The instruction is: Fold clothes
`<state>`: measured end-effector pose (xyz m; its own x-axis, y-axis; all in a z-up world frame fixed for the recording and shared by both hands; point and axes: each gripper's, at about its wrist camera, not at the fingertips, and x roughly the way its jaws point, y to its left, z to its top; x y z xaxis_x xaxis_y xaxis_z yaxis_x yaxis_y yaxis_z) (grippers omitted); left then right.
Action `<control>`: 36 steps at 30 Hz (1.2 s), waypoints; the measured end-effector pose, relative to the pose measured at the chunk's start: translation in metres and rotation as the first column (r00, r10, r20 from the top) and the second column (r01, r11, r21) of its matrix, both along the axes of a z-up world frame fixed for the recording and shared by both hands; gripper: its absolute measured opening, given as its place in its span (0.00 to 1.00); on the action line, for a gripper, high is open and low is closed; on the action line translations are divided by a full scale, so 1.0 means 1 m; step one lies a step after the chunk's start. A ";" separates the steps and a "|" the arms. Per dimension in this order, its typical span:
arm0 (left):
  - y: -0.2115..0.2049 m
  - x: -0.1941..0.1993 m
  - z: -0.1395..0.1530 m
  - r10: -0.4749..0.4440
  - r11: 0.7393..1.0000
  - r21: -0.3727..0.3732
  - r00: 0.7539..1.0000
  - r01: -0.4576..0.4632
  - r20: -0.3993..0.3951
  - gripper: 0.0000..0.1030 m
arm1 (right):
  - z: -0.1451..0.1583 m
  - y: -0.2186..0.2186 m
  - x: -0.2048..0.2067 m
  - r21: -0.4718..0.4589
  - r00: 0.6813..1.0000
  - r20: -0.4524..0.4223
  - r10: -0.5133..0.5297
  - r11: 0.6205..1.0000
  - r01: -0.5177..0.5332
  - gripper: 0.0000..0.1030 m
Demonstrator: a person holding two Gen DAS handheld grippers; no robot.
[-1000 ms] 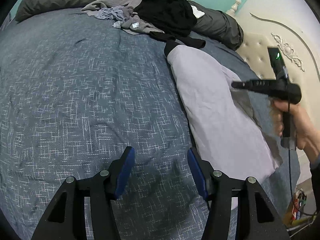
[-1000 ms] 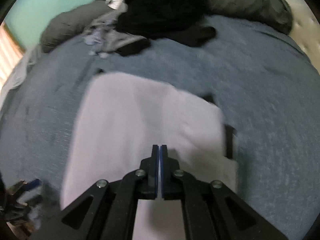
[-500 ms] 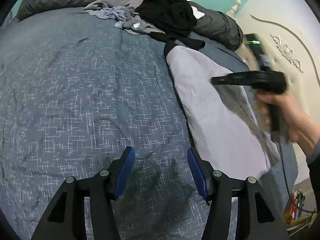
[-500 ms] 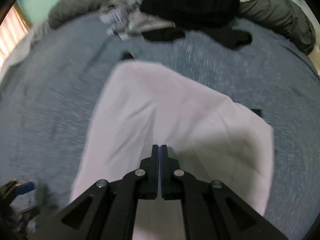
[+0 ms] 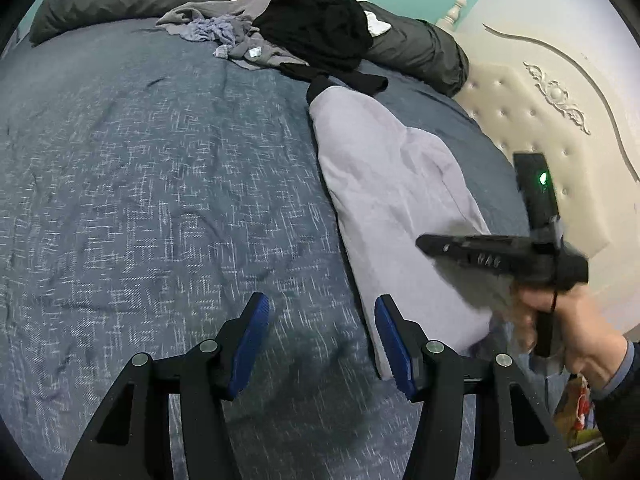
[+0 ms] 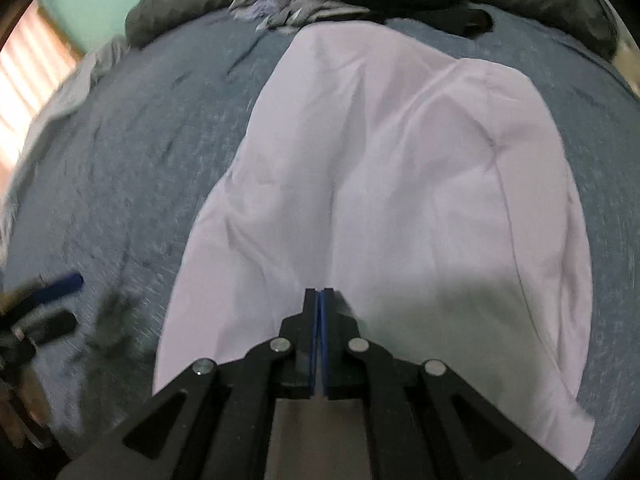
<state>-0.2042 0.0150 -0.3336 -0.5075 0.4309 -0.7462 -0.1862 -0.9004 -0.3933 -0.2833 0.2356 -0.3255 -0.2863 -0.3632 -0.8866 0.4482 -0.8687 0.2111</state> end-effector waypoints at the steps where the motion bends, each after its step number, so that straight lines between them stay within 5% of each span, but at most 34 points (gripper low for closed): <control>1: -0.001 0.002 0.001 0.000 1.000 -0.001 1.000 0.000 -0.001 0.58 | 0.010 0.007 0.003 -0.014 1.000 -0.019 -0.018 1.000 0.018 0.00; 7: -0.001 0.007 0.009 0.004 1.000 0.012 1.000 -0.004 0.002 0.58 | 0.036 0.067 0.029 0.037 0.991 -0.078 -0.104 0.994 0.108 0.00; 14: 0.017 0.010 0.005 -0.027 1.000 0.003 0.999 0.027 0.017 0.58 | -0.025 0.108 0.031 0.029 0.982 0.042 -0.183 0.983 0.182 0.00; 22: 0.040 -0.004 -0.018 -0.035 0.999 0.014 0.997 0.034 0.071 0.58 | 0.023 0.136 0.035 -0.083 0.979 -0.050 -0.199 0.977 0.194 0.03; 24: 0.043 -0.008 -0.020 -0.031 0.999 0.024 0.996 0.029 0.078 0.59 | 0.030 0.150 0.034 -0.116 0.975 -0.040 -0.218 0.970 0.213 0.14; 26: 0.047 -0.013 -0.023 -0.026 0.999 0.033 0.996 0.024 0.086 0.62 | 0.027 0.155 0.036 -0.114 0.978 -0.019 -0.206 0.973 0.203 0.55; 36: 0.076 -0.020 -0.040 -0.046 0.998 0.043 0.990 0.041 0.134 0.70 | -0.005 0.174 0.046 -0.157 0.976 0.115 -0.184 0.967 0.201 0.66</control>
<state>-0.2244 0.0910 -0.3739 -0.3837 0.4809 -0.7883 -0.1677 -0.8758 -0.4526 -0.2376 0.4098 -0.3301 -0.2799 -0.4549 -0.8454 0.2454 -0.8852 0.3952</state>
